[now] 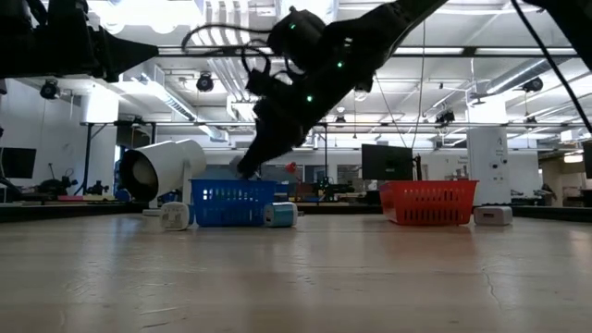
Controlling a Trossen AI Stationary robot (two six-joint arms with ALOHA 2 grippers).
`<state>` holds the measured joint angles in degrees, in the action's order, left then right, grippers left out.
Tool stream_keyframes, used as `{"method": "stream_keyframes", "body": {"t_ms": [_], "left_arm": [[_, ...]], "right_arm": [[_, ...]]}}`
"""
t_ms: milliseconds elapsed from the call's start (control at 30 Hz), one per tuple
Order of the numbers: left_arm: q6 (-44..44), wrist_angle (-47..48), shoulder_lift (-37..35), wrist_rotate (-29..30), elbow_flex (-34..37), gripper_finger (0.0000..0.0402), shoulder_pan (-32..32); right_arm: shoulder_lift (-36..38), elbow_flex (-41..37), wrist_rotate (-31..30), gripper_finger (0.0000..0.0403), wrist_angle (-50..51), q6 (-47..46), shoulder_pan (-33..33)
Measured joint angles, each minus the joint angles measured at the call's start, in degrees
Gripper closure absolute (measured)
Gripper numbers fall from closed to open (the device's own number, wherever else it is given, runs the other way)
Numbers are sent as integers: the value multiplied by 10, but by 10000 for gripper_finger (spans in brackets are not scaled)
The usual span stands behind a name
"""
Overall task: Pick & Place Office items
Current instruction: Put the black and white charger adapter into the blue bin, then put the bottom blue charger adapter into the blue bin
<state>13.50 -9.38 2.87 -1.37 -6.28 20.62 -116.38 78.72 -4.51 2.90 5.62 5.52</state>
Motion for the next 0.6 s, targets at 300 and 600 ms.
{"method": "stream_keyframes", "body": {"t_ms": [300,600], "left_arm": [[-2,0,3,0,0,396,0],[-2,1,8,-1,0,396,0]], "right_arm": [[-21,40,0,229,89,-25,5],[73,4,1,181,102,-20,4]]}}
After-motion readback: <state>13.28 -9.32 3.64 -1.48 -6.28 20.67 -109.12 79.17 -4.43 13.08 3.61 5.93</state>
